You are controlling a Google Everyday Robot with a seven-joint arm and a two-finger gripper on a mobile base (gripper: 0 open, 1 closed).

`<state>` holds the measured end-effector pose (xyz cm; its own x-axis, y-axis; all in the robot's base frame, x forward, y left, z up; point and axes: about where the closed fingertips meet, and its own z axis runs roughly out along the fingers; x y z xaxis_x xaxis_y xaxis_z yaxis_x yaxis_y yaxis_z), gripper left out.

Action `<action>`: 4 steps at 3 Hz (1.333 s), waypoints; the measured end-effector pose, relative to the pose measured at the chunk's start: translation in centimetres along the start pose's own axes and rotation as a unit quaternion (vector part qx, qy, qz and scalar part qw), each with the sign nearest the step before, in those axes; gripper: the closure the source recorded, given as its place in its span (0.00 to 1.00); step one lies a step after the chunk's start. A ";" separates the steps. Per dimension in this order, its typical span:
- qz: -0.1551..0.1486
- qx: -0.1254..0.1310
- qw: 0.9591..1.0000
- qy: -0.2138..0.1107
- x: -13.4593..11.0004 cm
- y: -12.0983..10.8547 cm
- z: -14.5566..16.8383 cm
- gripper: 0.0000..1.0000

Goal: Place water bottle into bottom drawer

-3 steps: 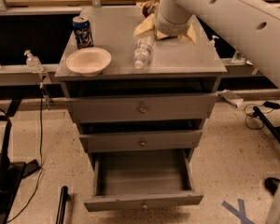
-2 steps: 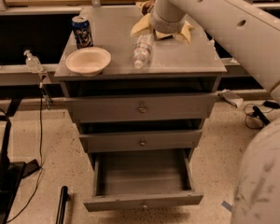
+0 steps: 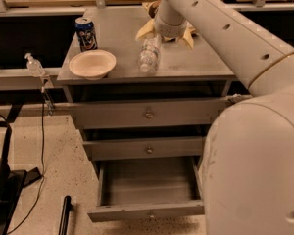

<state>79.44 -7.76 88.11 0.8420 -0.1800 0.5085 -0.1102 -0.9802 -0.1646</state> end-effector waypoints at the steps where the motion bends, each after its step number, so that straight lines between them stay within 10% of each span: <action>1: 0.003 -0.003 1.000 -0.013 -0.2 -0.5 1.7 0.00; 4: -0.040 0.004 0.998 -0.056 -3.4 -4.0 4.0 0.64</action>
Offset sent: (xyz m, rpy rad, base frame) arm 0.0092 0.0367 -0.0415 -0.0255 0.0920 0.0404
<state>79.16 -2.92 83.67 0.9017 -0.0898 0.4229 -0.0359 -0.9904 -0.1337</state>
